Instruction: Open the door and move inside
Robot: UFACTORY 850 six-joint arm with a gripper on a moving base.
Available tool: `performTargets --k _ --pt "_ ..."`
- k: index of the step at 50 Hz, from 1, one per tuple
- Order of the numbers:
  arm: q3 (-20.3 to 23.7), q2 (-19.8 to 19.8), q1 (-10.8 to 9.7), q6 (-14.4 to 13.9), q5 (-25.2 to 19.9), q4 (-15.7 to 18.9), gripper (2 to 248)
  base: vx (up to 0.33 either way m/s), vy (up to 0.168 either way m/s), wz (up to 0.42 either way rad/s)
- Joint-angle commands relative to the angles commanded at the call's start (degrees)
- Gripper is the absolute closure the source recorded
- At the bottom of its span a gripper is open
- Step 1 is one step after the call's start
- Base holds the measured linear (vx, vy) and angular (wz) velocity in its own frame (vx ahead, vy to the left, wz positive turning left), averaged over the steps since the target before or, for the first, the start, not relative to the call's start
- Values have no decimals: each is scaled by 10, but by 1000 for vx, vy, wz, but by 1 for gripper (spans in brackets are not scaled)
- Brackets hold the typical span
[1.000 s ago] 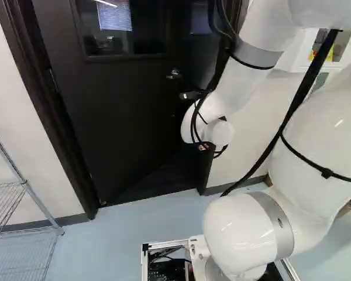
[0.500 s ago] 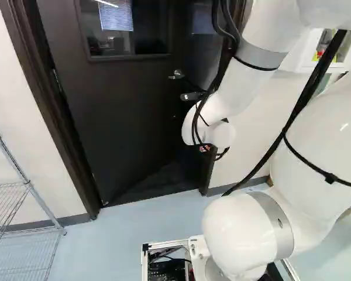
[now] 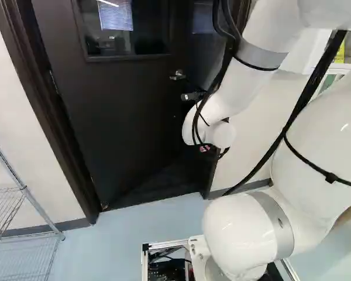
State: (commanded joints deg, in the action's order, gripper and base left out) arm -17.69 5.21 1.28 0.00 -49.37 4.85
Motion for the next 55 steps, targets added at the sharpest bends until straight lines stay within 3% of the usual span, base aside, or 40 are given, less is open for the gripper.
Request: performTargets --k 20,55 --pt "0 0 0 0 0 0 3 93 37 -29" --pt "0 0 0 0 0 0 3 115 59 -227"
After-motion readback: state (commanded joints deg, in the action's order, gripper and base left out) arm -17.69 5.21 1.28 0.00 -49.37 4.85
